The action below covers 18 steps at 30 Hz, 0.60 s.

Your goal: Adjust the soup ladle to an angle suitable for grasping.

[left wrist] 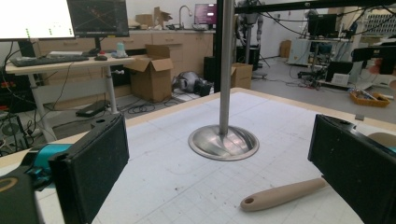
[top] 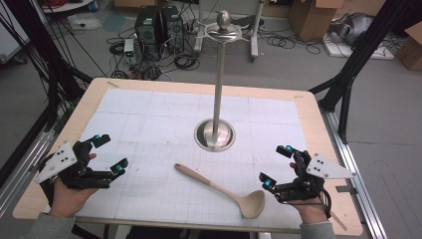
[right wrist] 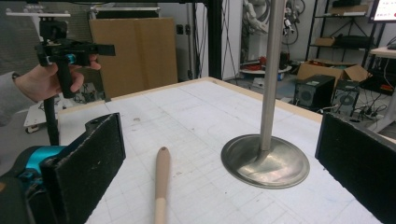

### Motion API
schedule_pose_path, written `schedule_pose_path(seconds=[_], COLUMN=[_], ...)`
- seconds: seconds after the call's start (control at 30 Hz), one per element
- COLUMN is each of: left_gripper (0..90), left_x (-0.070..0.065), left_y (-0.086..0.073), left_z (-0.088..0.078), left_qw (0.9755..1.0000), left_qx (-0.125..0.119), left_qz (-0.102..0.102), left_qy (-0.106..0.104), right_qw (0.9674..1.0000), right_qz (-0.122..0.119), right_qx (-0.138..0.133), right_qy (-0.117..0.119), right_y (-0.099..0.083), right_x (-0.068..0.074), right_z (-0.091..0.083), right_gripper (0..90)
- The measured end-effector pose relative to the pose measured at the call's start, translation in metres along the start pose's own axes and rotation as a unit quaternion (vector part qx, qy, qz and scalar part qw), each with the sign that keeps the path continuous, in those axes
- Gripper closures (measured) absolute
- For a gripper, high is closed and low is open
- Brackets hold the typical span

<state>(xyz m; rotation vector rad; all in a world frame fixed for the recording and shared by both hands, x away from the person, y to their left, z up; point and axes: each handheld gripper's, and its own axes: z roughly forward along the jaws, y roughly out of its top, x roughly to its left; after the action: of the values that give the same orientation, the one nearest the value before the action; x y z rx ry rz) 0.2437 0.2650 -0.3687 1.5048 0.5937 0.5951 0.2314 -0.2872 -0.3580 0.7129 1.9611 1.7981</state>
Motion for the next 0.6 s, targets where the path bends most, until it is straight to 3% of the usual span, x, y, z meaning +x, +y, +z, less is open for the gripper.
schedule_pose_path(seconds=[0.27,0.6], left_gripper=[5.6,5.6], left_x=[0.001,0.001], left_y=[-0.001,-0.005], left_z=[-0.002,-0.002], left_qw=[1.0,0.9999], left_qx=[0.001,0.009], left_qz=[-0.003,-0.004], left_qy=[0.003,0.005], right_qw=[1.0,0.9998], right_qz=[0.0,-0.002], right_qx=[0.005,0.021], right_qy=[-0.003,0.003], right_y=[0.002,0.003], right_x=[0.0,0.004], right_z=[0.002,0.017], right_gripper=[0.2,0.2])
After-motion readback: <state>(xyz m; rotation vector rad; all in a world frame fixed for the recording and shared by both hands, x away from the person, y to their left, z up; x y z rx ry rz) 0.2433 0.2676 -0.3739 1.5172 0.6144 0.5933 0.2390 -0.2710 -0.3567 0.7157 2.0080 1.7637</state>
